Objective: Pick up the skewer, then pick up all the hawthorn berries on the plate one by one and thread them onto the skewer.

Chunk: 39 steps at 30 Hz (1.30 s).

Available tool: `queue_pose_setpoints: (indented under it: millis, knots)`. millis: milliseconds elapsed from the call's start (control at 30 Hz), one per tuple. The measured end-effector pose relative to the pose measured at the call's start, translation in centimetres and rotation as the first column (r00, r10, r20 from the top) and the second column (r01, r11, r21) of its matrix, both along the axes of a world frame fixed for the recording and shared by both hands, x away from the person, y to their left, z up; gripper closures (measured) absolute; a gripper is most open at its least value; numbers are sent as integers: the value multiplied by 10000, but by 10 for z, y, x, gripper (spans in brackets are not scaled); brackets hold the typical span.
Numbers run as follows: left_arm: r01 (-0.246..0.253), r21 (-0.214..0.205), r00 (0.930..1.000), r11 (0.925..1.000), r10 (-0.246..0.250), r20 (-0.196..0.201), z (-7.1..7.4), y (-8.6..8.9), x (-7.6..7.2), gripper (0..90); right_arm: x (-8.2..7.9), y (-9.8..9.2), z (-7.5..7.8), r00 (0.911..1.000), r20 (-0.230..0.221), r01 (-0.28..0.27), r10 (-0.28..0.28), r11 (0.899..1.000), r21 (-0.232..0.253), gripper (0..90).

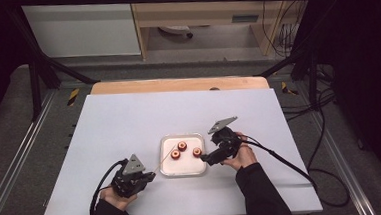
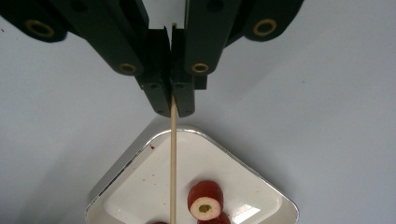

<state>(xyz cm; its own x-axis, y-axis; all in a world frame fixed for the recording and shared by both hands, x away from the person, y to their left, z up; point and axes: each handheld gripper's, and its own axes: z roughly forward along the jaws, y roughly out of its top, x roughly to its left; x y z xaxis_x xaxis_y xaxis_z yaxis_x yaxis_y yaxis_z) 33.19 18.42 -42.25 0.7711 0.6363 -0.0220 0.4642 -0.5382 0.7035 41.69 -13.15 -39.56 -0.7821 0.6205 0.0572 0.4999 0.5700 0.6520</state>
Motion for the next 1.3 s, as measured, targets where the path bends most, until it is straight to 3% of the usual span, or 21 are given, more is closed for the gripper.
queue_pose_setpoints:
  millis: [233,333,600,800,1067,1300]
  knots:
    - [4,-7,10000,10000,-4,-25,-1,0,0,880,8,11,-3,9985,-74,-539,536,9978,-381,140]
    - [24,-37,10000,10000,-24,-22,-1,0,0,880,10,16,-5,9980,-118,-615,614,9980,-105,140]
    - [-7,-113,10000,9999,7,-20,-1,1,1,880,19,26,-12,9960,-308,-847,836,9956,-389,146]
    - [12,-209,10000,9998,-11,8,-1,2,1,880,26,33,-14,9924,-518,-1131,1116,9932,-270,184]
    - [-14,-196,10000,9998,14,-20,-1,3,1,880,32,38,-21,9805,-788,-1863,1802,9794,-776,244]
    - [49,-170,10000,9998,-50,-51,-1,2,1,880,35,42,-25,9687,-1116,-2339,2215,9657,-1131,357]
